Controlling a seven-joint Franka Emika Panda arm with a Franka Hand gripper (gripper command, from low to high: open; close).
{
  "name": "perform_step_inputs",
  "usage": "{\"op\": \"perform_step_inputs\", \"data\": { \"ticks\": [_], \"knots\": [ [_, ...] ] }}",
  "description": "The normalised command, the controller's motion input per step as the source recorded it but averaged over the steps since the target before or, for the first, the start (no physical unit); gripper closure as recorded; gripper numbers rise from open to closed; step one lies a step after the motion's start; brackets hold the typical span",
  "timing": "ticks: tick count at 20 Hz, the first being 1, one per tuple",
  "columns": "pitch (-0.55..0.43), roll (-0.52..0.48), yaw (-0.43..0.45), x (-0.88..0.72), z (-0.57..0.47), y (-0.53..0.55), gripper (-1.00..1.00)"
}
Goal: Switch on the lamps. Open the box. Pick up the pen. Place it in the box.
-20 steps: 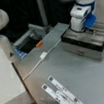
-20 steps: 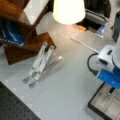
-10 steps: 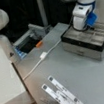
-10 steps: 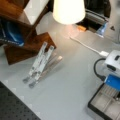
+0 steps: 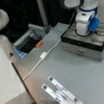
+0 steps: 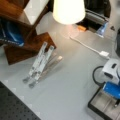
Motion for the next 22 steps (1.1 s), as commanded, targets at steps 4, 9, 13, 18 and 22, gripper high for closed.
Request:
{"op": "perform_step_inputs", "data": {
  "ticks": [4,9,13,18,22],
  "knots": [
    [-0.084,-0.084,-0.062,0.01,-0.11,-0.05,1.0],
    [-0.081,-0.126,-0.066,0.0,-0.07,-0.03,-1.0],
    [-0.074,-0.146,-0.073,0.02,-0.02,0.0,-1.0],
    [-0.073,-0.144,-0.078,0.04,-0.02,-0.01,-1.0],
    [-0.066,-0.152,-0.076,0.07,0.0,-0.01,-1.0]
  ]
}}
